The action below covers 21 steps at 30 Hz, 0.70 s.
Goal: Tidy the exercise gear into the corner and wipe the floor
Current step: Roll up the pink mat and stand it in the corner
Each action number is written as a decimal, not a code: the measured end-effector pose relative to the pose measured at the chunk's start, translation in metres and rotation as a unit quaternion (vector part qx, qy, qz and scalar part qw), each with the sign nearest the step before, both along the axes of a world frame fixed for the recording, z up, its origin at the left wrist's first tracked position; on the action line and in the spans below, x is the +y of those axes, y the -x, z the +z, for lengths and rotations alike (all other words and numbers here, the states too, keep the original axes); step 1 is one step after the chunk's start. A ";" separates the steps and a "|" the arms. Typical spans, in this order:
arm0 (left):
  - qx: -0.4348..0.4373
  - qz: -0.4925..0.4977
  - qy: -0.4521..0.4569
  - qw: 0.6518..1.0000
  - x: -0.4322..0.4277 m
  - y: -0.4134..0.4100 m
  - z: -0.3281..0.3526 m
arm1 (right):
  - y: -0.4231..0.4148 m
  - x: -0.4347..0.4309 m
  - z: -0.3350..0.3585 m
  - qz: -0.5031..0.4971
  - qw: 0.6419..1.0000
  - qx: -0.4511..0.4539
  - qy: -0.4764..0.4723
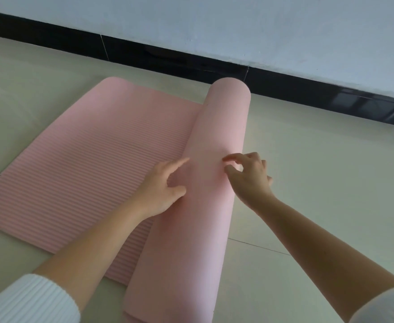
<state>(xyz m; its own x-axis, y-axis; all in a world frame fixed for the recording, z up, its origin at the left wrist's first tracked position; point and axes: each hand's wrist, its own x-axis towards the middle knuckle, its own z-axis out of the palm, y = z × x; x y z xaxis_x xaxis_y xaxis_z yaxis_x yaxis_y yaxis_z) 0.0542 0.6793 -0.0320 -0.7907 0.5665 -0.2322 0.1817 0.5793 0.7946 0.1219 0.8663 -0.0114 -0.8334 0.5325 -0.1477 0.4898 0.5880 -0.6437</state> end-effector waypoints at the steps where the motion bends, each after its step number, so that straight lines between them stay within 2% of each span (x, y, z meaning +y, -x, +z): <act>1: 0.013 0.011 0.009 1.000 -0.004 0.003 0.003 | 0.004 -0.007 0.001 0.006 1.000 0.012 0.023; 5: 0.120 0.095 0.041 0.987 -0.012 0.007 0.006 | 0.022 -0.032 0.006 0.032 0.987 0.044 0.148; 7: 0.108 0.067 0.034 0.991 -0.013 0.005 0.005 | 0.030 -0.039 0.011 0.037 0.960 0.064 0.271; 9: 0.070 0.021 0.076 0.994 -0.017 0.005 -0.001 | 0.036 -0.041 0.017 0.030 0.918 0.077 0.387; 11: 0.050 0.028 0.105 0.993 -0.027 0.013 -0.007 | 0.041 -0.039 0.020 -0.013 0.881 0.107 0.461; 12: 0.037 0.041 0.091 0.994 -0.033 0.017 -0.007 | 0.044 -0.038 0.020 -0.048 0.872 0.125 0.472; 13: 0.027 0.053 0.070 0.996 -0.039 0.022 -0.006 | 0.046 -0.038 0.019 -0.082 0.881 0.133 0.447; 15: 0.033 0.066 0.044 0.996 -0.050 0.030 -0.001 | 0.046 -0.043 0.012 -0.106 0.932 0.108 0.329; 18: 0.095 0.068 0.043 0.992 -0.064 0.044 0.013 | 0.043 -0.061 -0.003 -0.017 0.977 0.055 0.203; 21: 0.135 0.088 0.097 0.982 -0.078 0.061 0.020 | 0.045 -0.083 -0.012 0.081 0.984 0.037 0.153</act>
<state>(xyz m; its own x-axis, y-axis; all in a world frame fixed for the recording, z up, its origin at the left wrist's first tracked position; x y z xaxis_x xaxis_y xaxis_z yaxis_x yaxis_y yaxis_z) -0.0065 0.6012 -0.0116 -0.9200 0.3814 -0.0903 0.2547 0.7568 0.6019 0.0770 0.7834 -0.0234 -0.9179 0.3324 -0.2165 0.3514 0.4277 -0.8328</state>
